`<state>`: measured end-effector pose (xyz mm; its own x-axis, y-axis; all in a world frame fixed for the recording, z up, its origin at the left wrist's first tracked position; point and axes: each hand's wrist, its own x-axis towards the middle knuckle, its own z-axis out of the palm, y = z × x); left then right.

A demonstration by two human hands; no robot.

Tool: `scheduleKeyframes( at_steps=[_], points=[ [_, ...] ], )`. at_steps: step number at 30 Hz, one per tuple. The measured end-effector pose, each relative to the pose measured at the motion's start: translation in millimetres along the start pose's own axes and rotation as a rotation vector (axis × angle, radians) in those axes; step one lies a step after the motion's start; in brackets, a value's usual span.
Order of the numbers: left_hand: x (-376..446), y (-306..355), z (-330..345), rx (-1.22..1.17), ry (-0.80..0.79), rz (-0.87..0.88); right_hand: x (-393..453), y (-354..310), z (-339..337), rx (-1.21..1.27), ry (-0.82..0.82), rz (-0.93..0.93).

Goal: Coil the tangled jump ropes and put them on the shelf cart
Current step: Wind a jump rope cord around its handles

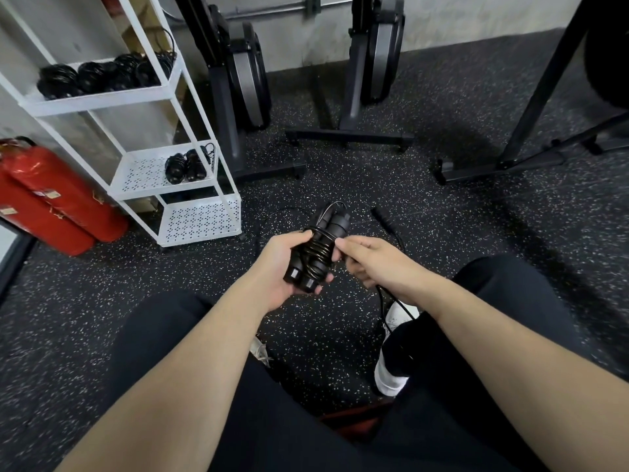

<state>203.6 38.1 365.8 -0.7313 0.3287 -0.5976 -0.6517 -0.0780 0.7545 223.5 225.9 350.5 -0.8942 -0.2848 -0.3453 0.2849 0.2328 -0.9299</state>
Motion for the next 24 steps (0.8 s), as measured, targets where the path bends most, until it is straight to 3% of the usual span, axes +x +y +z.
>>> scheduleKeyframes(
  at_steps=[4,8,12,18,24],
  points=[
    [-0.6,-0.5,0.8,0.028,-0.017,0.010,-4.2,-4.1,0.0,-0.073,-0.003,-0.057],
    [4.5,-5.7,0.0,0.224,0.031,0.020,-10.3,-4.3,-0.7,-0.203,-0.009,-0.090],
    [6.9,-3.2,-1.4,0.263,0.038,0.042,-13.3,-2.9,0.9,-0.106,-0.027,-0.076],
    [2.2,4.1,-2.0,0.081,0.064,0.036,-16.3,-4.6,-0.6,-0.176,-0.102,0.000],
    [-0.9,11.2,-10.9,-0.131,-0.027,0.059,-13.0,-7.6,-7.4,-0.044,-0.125,-0.060]
  ],
)
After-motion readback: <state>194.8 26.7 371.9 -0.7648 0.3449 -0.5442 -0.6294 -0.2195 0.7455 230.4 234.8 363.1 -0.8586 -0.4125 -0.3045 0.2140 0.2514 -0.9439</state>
